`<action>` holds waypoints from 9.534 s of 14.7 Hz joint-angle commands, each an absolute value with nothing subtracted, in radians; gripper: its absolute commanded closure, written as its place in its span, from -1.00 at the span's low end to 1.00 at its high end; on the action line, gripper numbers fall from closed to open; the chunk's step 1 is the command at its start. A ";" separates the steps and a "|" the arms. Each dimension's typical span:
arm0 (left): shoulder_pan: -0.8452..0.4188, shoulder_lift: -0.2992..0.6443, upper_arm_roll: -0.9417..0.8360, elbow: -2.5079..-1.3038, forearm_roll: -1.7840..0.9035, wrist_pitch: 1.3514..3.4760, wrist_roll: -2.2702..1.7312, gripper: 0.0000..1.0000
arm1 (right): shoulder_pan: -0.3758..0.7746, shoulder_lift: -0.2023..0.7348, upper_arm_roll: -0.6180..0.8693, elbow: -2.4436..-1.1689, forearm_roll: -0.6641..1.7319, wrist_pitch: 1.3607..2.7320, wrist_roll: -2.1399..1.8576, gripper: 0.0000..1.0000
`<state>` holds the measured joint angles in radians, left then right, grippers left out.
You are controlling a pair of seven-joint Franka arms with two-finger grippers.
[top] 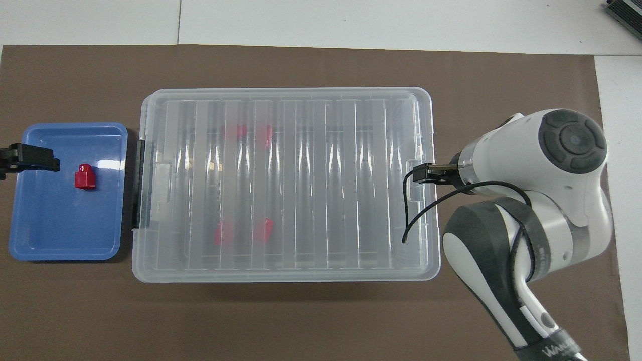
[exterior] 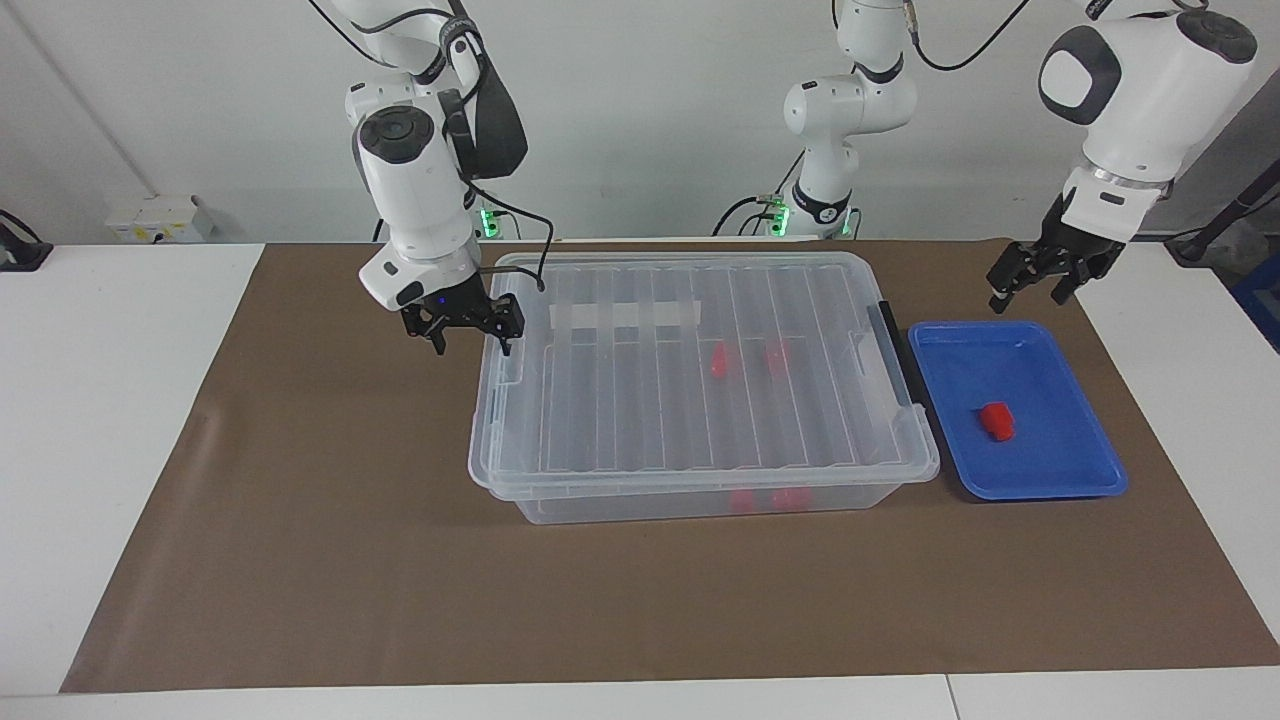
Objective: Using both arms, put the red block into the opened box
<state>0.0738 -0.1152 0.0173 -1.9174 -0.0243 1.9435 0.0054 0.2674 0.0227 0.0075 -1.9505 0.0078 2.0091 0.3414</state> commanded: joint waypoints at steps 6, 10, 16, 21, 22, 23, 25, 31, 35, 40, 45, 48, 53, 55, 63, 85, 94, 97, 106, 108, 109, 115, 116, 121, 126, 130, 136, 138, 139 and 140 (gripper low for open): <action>0.121 -0.178 0.009 -2.080 -0.009 2.089 0.245 -1.00 | 0.244 -0.002 0.005 -1.986 0.020 2.010 0.344 -0.94; 0.158 -0.140 0.009 -2.131 -0.009 2.193 0.451 -1.00 | 0.201 -0.008 0.005 -1.990 0.020 1.990 0.282 -0.94; 0.186 0.007 0.009 -2.146 -0.011 2.368 0.379 -1.00 | 0.094 -0.021 0.005 -2.017 0.020 1.968 0.178 -0.94; 0.175 0.055 0.008 -2.135 -0.011 2.396 0.189 -1.00 | -0.001 -0.031 0.003 -2.011 0.020 1.934 0.127 -0.95; 0.167 0.057 0.008 -2.132 -0.011 2.387 0.140 -1.00 | -0.017 -0.032 0.003 -2.010 0.020 1.934 0.112 -0.95; 0.166 0.057 0.008 -2.134 -0.011 2.391 0.127 -1.00 | -0.032 -0.032 0.002 -2.011 0.020 1.934 0.094 -0.95; 0.166 0.069 0.006 -2.143 -0.011 2.410 0.124 -1.00 | -0.064 -0.035 0.002 -2.011 0.020 1.934 0.046 -0.95; 0.158 0.219 0.008 -2.143 -0.011 2.586 0.129 -1.00 | -0.133 -0.034 0.000 -2.008 0.018 1.937 -0.034 -0.95; 0.156 0.253 0.008 -2.129 -0.011 2.619 0.162 -1.00 | -0.147 -0.034 -0.003 -2.008 0.018 1.939 -0.037 -0.95; 0.172 0.249 0.009 -2.122 -0.011 2.559 0.332 -1.00 | -0.149 -0.034 -0.005 -2.003 0.018 1.942 -0.037 -0.95; 0.232 0.245 0.009 -2.129 -0.011 2.549 0.440 -1.00 | -0.170 -0.034 -0.006 -2.005 0.017 1.950 -0.038 -0.95; 0.235 0.244 0.009 -2.131 -0.011 2.551 0.436 -1.00 | -0.172 -0.034 -0.006 -2.005 0.017 1.951 -0.038 -0.95; 0.224 0.250 0.008 -2.134 -0.011 2.560 0.426 -0.93 | -0.186 -0.032 -0.006 -2.000 0.012 1.956 -0.037 -0.96; 0.224 0.252 0.008 -2.134 -0.011 2.563 0.423 -0.32 | -0.175 -0.026 -0.005 -1.967 0.012 1.950 -0.028 -0.97; 0.207 0.250 0.008 -2.128 -0.011 2.539 0.425 1.00 | -0.132 -0.034 0.038 -1.859 -0.002 1.853 0.011 -1.00; -0.284 0.040 -0.026 -1.893 -0.023 2.110 -0.773 1.00 | -0.044 -0.003 0.038 -1.558 -0.008 1.522 0.138 -1.00; -0.294 0.089 -0.025 -2.103 -0.020 2.396 -0.638 1.00 | -0.044 -0.014 0.034 -1.572 -0.006 1.532 0.127 -1.00; -0.314 0.150 -0.021 -2.112 -0.012 2.427 -0.594 1.00 | -0.044 -0.026 0.031 -1.580 -0.006 1.519 0.121 -1.00; -0.333 0.249 -0.018 -2.132 0.029 2.525 -0.528 1.00 | -0.046 -0.044 0.029 -1.614 -0.005 1.514 0.130 -1.00; -0.331 0.247 -0.018 -2.144 0.051 2.525 -0.526 1.00 | -0.046 -0.044 0.029 -1.614 -0.006 1.513 0.124 -1.00; -0.331 0.247 -0.018 -2.145 0.051 2.526 -0.525 1.00 | -0.045 -0.044 0.029 -1.614 -0.005 1.513 0.124 -1.00; -0.330 0.247 -0.017 -2.140 0.051 2.520 -0.522 -1.00 | -0.044 -0.044 0.029 -1.614 -0.006 1.513 0.123 -1.00; -0.330 0.245 -0.017 -2.137 0.051 2.513 -0.522 -1.00 | -0.043 -0.044 0.029 -1.614 -0.005 1.513 0.124 -1.00; -0.333 0.203 -0.017 -2.126 0.051 2.433 -0.523 -1.00 | -0.044 -0.046 0.029 -1.623 -0.005 1.517 0.136 -1.00; -0.337 0.143 -0.017 -2.074 0.051 2.274 -0.526 -1.00 | -0.046 -0.071 0.029 -1.687 -0.005 1.591 0.133 -1.00; -0.337 0.086 -0.018 -2.001 0.051 2.110 -0.522 -1.00 | -0.064 -0.077 0.029 -1.709 -0.005 1.618 0.129 -1.00; -0.296 0.071 -0.012 -1.810 0.051 1.841 -0.430 -1.00 | -0.110 -0.081 0.028 -1.775 -0.006 1.729 0.056 0.92; -0.232 0.045 -0.012 -1.776 0.051 1.787 -0.323 -1.00 | -0.139 -0.081 0.028 -1.808 -0.006 1.779 0.035 1.00; -0.192 0.017 -0.012 -1.776 0.051 1.776 -0.266 -1.00 | -0.161 -0.081 0.028 -1.822 -0.006 1.804 0.037 1.00; -0.154 -0.001 -0.012 -1.778 0.051 1.763 -0.206 -1.00 | -0.173 -0.081 0.028 -1.842 -0.006 1.834 0.035 1.00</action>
<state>-0.2225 0.0461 -0.0086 -1.7791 0.0356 1.8101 -0.3081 -0.1360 -0.0477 0.0201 -1.7724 -0.0060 1.7732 0.0617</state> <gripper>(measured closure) 0.000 0.648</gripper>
